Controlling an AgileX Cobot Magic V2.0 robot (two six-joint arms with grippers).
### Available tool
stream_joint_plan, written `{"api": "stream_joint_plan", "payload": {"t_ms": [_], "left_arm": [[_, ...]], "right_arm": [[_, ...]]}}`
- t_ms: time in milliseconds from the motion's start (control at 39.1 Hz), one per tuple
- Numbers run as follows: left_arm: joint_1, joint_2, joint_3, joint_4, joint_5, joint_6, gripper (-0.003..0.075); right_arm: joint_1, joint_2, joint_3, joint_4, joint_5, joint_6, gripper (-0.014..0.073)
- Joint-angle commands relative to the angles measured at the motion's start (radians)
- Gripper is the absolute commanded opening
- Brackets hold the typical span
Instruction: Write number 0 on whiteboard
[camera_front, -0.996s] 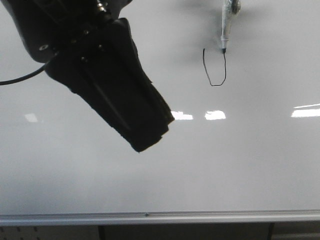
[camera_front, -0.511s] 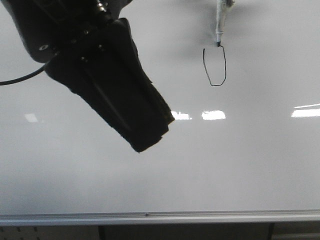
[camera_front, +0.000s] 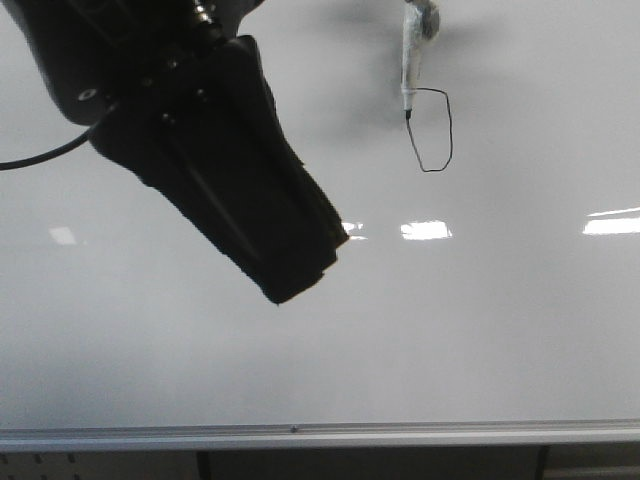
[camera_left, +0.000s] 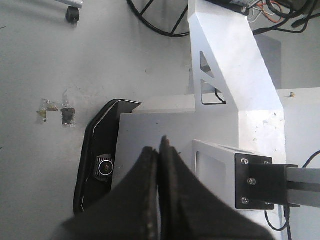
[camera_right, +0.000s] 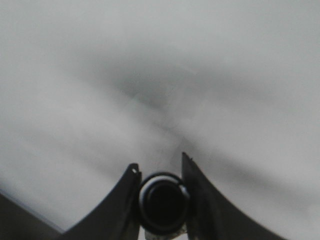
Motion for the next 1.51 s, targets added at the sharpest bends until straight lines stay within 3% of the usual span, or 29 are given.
{"api": "stream_joint_plan", "payload": {"t_ms": [0,153,307,460,613,715,869,971,1252,1482], "left_arm": [[-0.007,-0.045,-0.030,-0.061,0.052,0.002,-0.0020],[-0.007,-0.045,-0.030,-0.061,0.052,0.002,-0.0020],[-0.007,-0.045,-0.030,-0.061,0.050,0.002,-0.0020],[-0.007,-0.045,-0.030,-0.061,0.043,0.002,-0.0019],[-0.007,-0.045,-0.030,-0.078,0.043,0.002,-0.0001],[-0.007,-0.045,-0.030,-0.082,0.034,0.002,0.0121],[-0.007,-0.045,-0.030,-0.086,-0.018,0.002,0.0447],[-0.007,-0.045,-0.030,-0.137,-0.044,0.002,0.0578],[-0.007,-0.045,-0.030,-0.301,-0.050,0.103,0.0589],[-0.007,-0.045,-0.030,-0.303,-0.050,0.105,0.0559]], "right_arm": [[0.000,-0.079,-0.053,0.103,0.051,-0.056,-0.0061],[-0.006,-0.120,-0.062,0.261,0.211,-0.145,-0.0061],[-0.011,-0.148,-0.050,0.283,0.343,-0.160,-0.0061],[-0.018,-0.228,0.083,0.297,0.325,-0.169,-0.0061],[-0.018,-0.366,0.330,0.332,0.250,-0.196,-0.0061],[-0.018,-0.466,0.514,0.369,0.193,-0.220,-0.0061],[-0.018,-0.592,0.719,0.419,0.129,-0.253,-0.0061],[-0.018,-0.645,0.799,0.464,0.072,-0.280,-0.0061],[-0.018,-0.636,0.842,0.773,0.067,-0.468,-0.0061],[-0.018,-0.636,0.842,0.842,0.080,-0.509,-0.0061]]}}
